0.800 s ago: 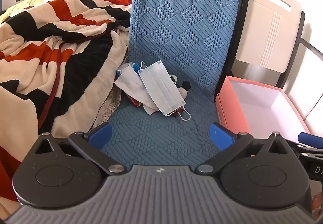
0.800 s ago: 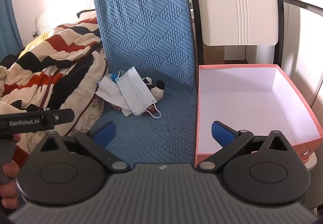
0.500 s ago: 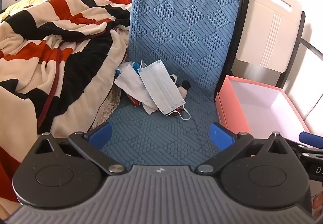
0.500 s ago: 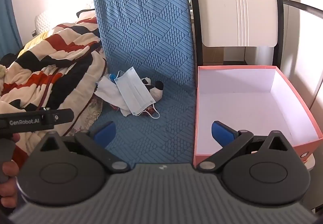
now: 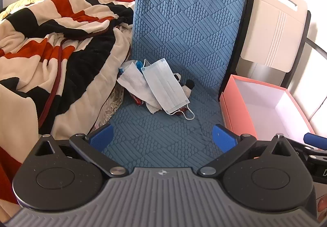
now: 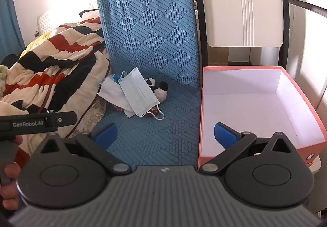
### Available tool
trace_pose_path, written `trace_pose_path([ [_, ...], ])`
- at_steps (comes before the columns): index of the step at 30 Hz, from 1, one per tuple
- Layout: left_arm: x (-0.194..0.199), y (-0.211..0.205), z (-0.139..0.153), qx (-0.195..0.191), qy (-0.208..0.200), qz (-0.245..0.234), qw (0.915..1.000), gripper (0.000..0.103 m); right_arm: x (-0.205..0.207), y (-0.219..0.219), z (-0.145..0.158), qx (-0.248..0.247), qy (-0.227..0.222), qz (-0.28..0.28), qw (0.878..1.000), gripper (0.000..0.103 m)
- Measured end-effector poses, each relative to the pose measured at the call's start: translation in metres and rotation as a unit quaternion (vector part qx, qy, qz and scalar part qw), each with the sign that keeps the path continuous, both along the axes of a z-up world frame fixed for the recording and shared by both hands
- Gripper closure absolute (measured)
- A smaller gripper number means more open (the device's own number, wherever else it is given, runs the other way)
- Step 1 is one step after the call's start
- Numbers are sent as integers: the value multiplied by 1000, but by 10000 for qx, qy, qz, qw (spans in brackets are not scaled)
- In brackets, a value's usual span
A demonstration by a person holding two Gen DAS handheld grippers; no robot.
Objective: Organize soft objects
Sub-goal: 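Move both grippers toward the white wipe and blue face mask pile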
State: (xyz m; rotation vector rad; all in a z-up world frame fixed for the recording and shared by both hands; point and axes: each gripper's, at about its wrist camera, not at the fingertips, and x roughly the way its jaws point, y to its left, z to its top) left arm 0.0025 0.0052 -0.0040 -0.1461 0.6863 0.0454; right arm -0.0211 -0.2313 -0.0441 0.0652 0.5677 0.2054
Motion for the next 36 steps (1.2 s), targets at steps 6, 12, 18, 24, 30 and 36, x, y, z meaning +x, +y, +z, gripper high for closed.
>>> trace_pose_path([
  [6, 1, -1, 0, 18, 13, 1, 10000, 0, 1, 1, -1, -27, 9, 1, 10000, 0],
  [12, 2, -2, -2, 27, 46, -5, 10000, 0, 0, 1, -1, -50, 8, 35, 10000, 0],
  [18, 2, -3, -4, 30, 63, -5, 10000, 0, 0, 2, -2, -49, 12, 37, 10000, 0],
  [24, 1, -2, -4, 34, 63, -3, 10000, 0, -2, 2, -4, -118, 7, 46, 9999, 0],
  [30, 2, -4, -6, 21, 74, -18, 10000, 0, -2, 4, -7, -172, 18, 43, 9998, 0],
  [36, 2, -6, -6, 50, 69, -35, 10000, 0, -2, 2, -6, -152, 35, 40, 9999, 0],
])
